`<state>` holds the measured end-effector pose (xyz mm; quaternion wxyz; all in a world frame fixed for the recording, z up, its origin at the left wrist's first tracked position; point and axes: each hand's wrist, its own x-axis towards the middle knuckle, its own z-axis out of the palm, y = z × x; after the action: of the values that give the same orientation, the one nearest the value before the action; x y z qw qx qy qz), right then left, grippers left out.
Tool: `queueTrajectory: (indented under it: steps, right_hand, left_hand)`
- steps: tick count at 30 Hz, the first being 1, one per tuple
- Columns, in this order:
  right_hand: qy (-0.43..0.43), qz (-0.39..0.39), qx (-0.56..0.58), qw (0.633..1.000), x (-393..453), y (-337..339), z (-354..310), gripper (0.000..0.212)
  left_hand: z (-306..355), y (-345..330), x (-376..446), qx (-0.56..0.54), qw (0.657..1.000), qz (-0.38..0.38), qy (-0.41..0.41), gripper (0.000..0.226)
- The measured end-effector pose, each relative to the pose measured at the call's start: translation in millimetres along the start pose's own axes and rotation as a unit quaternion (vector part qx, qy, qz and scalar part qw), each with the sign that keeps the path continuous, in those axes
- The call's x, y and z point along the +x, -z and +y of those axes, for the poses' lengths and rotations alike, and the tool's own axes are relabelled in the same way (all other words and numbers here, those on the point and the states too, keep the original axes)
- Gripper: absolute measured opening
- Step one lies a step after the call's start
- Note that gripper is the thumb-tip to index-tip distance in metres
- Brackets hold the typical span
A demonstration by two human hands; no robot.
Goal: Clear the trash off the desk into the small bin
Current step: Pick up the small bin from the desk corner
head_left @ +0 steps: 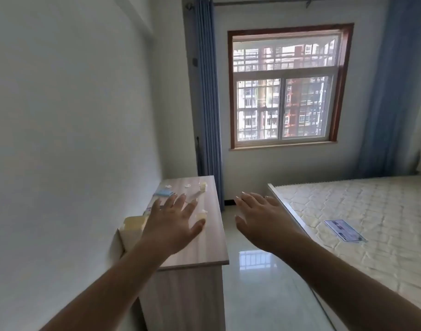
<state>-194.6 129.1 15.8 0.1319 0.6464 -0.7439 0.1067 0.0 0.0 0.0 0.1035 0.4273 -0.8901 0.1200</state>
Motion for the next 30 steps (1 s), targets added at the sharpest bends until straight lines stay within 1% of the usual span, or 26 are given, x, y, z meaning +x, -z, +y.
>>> queueTrajectory:
  steps: [4,8,12,14,19,24,27,30]
  right_hand:
    - [0.014,0.012,-0.009,1.000,6.3,-16.9,45.4,0.057]
    - [0.013,0.009,0.010,1.000,18.4,-42.1,79.0,0.057]
    - [0.027,0.017,0.033,0.999,43.7,-65.5,90.6,0.058]
    - [0.033,0.007,0.050,0.998,55.9,-76.1,88.1,0.059]
    - [0.061,-0.004,0.068,0.996,94.2,-98.5,67.7,0.059]
    - [0.088,-0.015,0.070,0.994,139.0,-134.8,30.9,0.060]
    - [0.099,-0.022,0.068,0.993,171.7,-155.2,3.8,0.060]
    - [0.103,-0.029,0.066,0.992,204.1,-171.9,-23.4,0.060]
  left_hand:
    - [32.6,-13.8,30.9,0.015,1.000,0.009,-0.015,0.073]
    - [57.3,-31.0,54.4,0.028,0.999,-0.012,-0.018,0.073]
    - [60.8,-43.6,70.7,0.041,0.999,-0.016,0.016,0.075]
    - [56.9,-51.7,73.0,0.050,0.998,-0.025,0.027,0.075]
    - [17.4,-70.7,76.8,0.080,0.994,-0.045,0.060,0.083]
    - [-38.2,-97.1,81.9,0.104,0.991,-0.050,0.070,0.080]
    - [-78.6,-116.5,86.1,0.098,0.991,-0.056,0.074,0.075]
    - [-123.7,-132.8,94.5,0.091,0.990,-0.073,0.085,0.078]
